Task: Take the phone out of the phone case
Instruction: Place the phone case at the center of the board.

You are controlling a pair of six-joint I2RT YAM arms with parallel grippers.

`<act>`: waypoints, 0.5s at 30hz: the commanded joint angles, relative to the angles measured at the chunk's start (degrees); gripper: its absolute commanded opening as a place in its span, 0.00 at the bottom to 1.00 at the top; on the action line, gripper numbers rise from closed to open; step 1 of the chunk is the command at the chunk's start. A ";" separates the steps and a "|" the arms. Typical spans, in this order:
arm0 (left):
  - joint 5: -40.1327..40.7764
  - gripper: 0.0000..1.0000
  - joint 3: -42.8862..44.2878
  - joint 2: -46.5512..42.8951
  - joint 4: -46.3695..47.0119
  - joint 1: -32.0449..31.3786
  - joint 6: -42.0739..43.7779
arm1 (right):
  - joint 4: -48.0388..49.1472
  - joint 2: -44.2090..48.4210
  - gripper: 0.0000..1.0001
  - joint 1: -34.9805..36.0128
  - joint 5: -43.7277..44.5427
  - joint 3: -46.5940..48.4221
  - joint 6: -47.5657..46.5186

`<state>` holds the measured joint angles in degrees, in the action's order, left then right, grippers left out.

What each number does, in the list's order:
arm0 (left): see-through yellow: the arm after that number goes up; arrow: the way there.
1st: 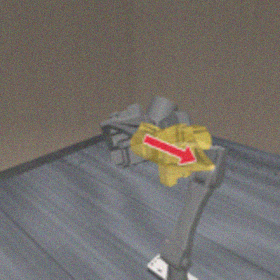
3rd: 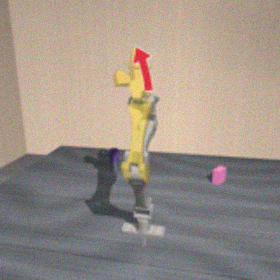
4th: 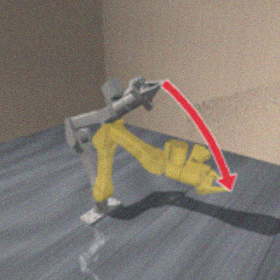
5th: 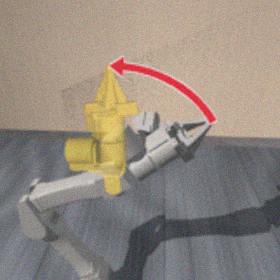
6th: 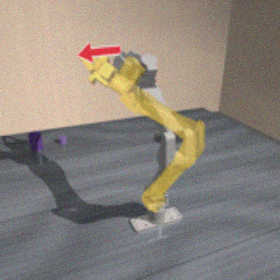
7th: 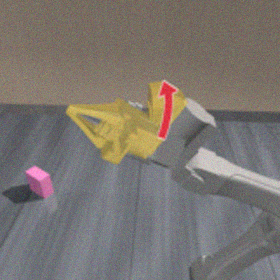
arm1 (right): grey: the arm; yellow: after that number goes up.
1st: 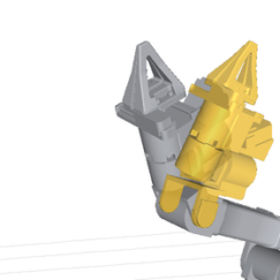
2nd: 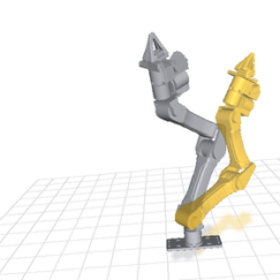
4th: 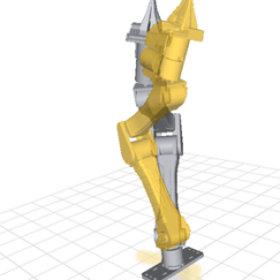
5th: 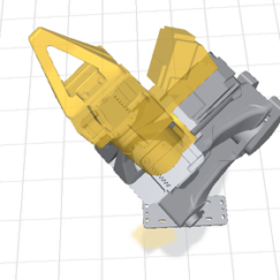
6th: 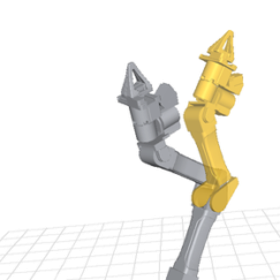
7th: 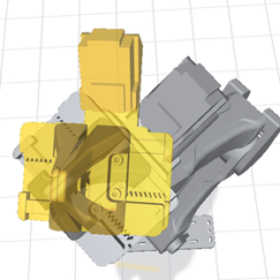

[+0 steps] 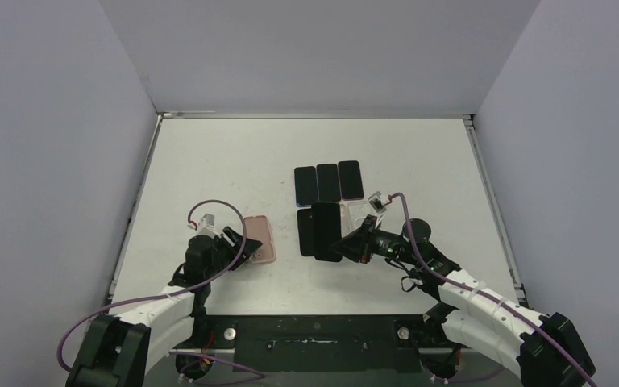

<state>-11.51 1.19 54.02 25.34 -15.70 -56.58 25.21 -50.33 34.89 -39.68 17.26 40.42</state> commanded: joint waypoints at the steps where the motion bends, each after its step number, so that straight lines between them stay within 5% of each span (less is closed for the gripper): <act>1: -2.03 0.55 2.14 -0.52 -3.67 0.58 1.82 | -0.91 0.23 0.00 -0.27 1.36 4.70 -4.49; 15: -6.25 0.79 23.31 -8.53 -34.54 0.59 17.54 | -22.55 -3.32 0.00 -0.27 1.25 14.22 -21.34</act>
<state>-15.03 15.79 47.68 0.78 -15.27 -47.68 5.32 -52.73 34.89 -38.20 26.76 25.91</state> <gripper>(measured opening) 0.781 0.124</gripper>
